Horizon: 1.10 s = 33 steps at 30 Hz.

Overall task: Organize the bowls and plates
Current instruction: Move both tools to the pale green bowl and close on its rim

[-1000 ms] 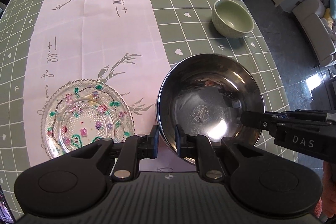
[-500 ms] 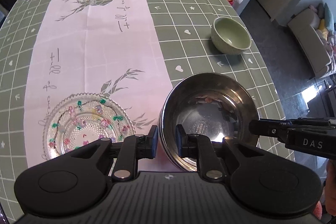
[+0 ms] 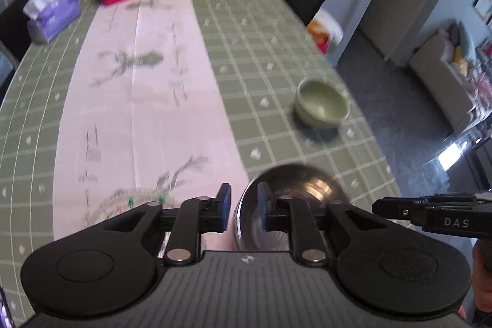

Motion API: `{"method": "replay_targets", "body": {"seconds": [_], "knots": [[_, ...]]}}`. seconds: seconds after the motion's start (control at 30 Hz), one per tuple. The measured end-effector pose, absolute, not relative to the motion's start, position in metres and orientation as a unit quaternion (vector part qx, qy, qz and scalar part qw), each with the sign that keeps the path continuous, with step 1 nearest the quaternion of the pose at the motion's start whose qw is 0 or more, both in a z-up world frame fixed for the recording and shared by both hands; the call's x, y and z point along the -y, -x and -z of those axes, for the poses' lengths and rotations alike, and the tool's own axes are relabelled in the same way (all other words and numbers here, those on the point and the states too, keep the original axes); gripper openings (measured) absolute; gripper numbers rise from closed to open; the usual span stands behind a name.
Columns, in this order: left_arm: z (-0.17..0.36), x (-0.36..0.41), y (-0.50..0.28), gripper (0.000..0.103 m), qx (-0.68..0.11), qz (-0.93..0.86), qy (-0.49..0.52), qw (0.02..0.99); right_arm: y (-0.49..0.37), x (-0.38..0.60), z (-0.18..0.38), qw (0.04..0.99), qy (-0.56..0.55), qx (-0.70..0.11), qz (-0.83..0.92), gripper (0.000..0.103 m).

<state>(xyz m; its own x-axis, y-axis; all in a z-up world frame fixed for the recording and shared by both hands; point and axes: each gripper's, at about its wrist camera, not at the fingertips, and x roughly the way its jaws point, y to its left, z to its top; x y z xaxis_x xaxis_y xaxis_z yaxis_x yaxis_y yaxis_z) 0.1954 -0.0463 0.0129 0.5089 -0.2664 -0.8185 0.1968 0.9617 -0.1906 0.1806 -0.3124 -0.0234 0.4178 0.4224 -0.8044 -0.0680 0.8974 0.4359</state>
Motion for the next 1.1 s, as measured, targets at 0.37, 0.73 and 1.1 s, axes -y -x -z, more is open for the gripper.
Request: {"method": "replay_targets", "body": {"seconds": [0.37,0.73,1.1], "knots": [[-0.018,0.079,-0.221,0.035,-0.427,0.197,0.057,0.881,-0.189,0.362,0.041,0.864,-0.256,-0.430,-0.060,0.027],[0.008,0.111,-0.279,0.037,-0.460,0.197,0.068,0.863,-0.248,0.356,0.072,0.868,-0.279,-0.411,0.004,0.027],[0.050,0.144,-0.336,0.036,-0.499,0.187,0.055,0.845,-0.300,0.357,0.090,0.859,-0.271,-0.435,0.009,0.025]]}}
